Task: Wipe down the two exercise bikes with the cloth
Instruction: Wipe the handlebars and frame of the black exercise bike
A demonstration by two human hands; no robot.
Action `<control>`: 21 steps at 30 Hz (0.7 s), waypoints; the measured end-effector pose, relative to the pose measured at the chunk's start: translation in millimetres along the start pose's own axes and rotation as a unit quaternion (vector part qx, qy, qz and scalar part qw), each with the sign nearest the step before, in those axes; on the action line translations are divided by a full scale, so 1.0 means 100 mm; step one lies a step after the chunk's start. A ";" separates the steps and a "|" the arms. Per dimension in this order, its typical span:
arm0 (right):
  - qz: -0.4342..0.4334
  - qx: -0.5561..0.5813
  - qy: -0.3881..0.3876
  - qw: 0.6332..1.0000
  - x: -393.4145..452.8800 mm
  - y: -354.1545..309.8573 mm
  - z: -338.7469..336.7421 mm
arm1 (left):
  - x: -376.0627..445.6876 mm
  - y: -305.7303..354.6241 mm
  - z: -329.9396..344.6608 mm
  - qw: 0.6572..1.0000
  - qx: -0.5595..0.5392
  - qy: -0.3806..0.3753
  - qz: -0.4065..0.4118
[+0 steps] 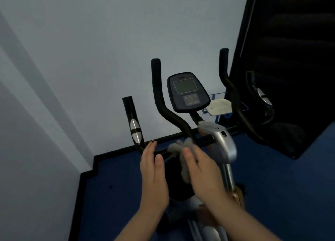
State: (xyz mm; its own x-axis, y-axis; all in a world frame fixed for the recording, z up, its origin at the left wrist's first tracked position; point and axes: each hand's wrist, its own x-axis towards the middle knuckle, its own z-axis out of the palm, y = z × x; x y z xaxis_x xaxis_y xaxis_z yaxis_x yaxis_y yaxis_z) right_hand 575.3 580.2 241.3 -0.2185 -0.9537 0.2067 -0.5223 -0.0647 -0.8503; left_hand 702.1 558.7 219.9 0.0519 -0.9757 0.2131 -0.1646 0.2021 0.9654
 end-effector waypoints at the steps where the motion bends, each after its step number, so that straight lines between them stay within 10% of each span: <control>1: 0.024 0.053 0.029 0.998 -0.11 0.06 0.01 | -0.03 0.00 0.03 1.000 -0.009 -0.014 -0.004; 21: 0.017 -0.042 0.114 0.992 -0.15 0.04 0.17 | -0.13 -0.06 0.07 0.999 -0.037 -0.033 -0.022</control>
State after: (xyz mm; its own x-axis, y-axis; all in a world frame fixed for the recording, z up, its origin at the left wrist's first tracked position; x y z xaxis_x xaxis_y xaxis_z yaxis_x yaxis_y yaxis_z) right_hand 590.3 589.3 226.2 -0.4123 -0.8635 0.2903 -0.5767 0.0007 -0.8169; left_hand 695.4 569.6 210.3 -0.0083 -0.9869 0.1614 -0.0904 0.1615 0.9827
